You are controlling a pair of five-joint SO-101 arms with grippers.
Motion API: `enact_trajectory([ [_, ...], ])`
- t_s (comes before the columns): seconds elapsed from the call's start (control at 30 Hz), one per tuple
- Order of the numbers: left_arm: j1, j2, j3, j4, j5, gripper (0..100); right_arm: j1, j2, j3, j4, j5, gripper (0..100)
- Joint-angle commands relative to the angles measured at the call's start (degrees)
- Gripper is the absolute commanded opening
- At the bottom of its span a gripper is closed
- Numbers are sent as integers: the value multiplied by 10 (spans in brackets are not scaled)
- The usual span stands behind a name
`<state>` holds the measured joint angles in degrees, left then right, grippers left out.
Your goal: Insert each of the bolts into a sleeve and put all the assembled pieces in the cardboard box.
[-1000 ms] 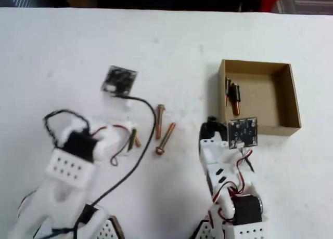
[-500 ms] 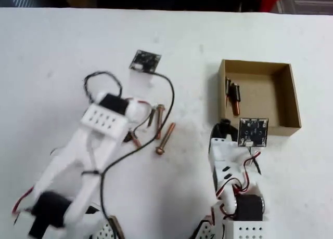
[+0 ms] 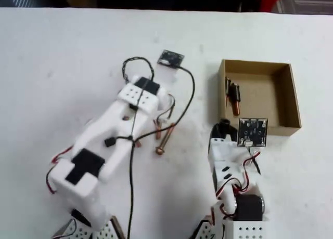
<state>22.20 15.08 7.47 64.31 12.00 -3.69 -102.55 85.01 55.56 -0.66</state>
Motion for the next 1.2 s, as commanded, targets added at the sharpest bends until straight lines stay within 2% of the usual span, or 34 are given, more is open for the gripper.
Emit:
enact_trajectory([
  [0.0, 6, 18, -37, -10, 58, 145, 4, -7, -3, -11, -3, 17],
  [0.1, 6, 24, -38, -10, 70, 208, 4, -7, -3, -11, -3, 17],
  [0.43, -8, 27, -38, -43, 69, 210, 4, -7, -3, -10, -3, 17],
  [0.63, -9, 36, -45, -37, 68, 210, 4, -7, 3, -8, -3, 17],
  [0.97, -19, 182, -274, 136, 95, 210, 4, -7, 3, -7, -3, 17],
  [1.17, -27, 273, -379, 186, 95, 210, 4, -7, 3, -7, -3, 17],
])
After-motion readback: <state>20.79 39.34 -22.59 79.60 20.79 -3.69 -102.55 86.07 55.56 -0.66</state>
